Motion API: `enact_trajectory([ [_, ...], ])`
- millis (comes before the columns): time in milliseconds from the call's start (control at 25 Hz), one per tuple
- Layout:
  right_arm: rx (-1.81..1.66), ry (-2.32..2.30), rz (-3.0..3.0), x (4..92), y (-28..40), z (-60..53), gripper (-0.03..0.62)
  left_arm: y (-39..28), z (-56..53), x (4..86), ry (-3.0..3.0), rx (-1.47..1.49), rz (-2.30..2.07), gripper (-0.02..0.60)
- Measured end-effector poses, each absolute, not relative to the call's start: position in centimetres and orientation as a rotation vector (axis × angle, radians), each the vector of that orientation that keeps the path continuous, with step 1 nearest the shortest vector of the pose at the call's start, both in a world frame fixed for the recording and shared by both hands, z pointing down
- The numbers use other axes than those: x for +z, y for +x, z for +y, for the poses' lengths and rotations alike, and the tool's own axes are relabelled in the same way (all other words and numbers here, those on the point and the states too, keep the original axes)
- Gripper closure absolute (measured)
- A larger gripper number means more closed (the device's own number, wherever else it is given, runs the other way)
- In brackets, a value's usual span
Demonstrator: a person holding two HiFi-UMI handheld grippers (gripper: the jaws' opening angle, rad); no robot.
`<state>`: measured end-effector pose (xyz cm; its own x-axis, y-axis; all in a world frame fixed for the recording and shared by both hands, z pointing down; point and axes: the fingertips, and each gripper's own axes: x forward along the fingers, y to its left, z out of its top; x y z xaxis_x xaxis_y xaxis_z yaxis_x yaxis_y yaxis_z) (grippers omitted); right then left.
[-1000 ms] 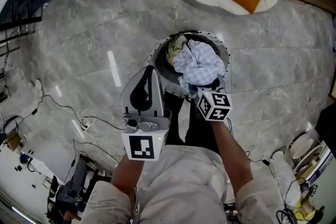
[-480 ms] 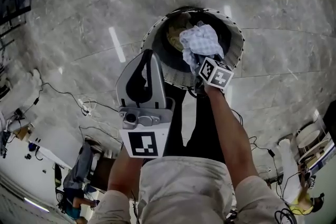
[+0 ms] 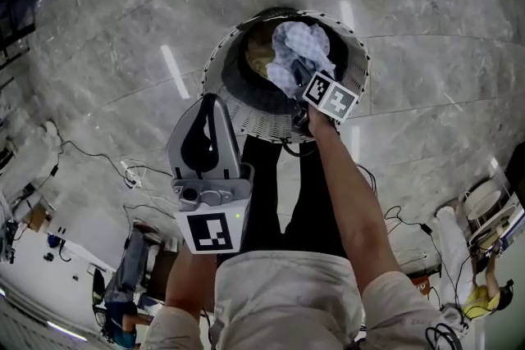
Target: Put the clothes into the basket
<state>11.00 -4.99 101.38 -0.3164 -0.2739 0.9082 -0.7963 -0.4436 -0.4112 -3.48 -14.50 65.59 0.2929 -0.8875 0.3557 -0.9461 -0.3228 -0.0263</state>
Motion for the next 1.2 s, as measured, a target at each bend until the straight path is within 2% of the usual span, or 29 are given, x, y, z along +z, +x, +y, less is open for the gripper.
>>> enact_trajectory([
  [320, 1.796, 1.506, -1.376, 98.8, 10.9, -3.2, 0.24, -3.9, -13.9, 63.8, 2.355, 0.431, -1.721, 0.574],
  [640, 1.654, 1.433, -1.513, 91.4, 11.5, -2.0, 0.24, -2.8, -12.7, 58.2, 2.37, 0.382, -1.711, 0.574],
  [1200, 1.363, 1.432, -1.848, 71.3, 10.6, -4.7, 0.24, -4.2, -11.1, 45.4, 2.45, 0.246, -1.695, 0.574],
])
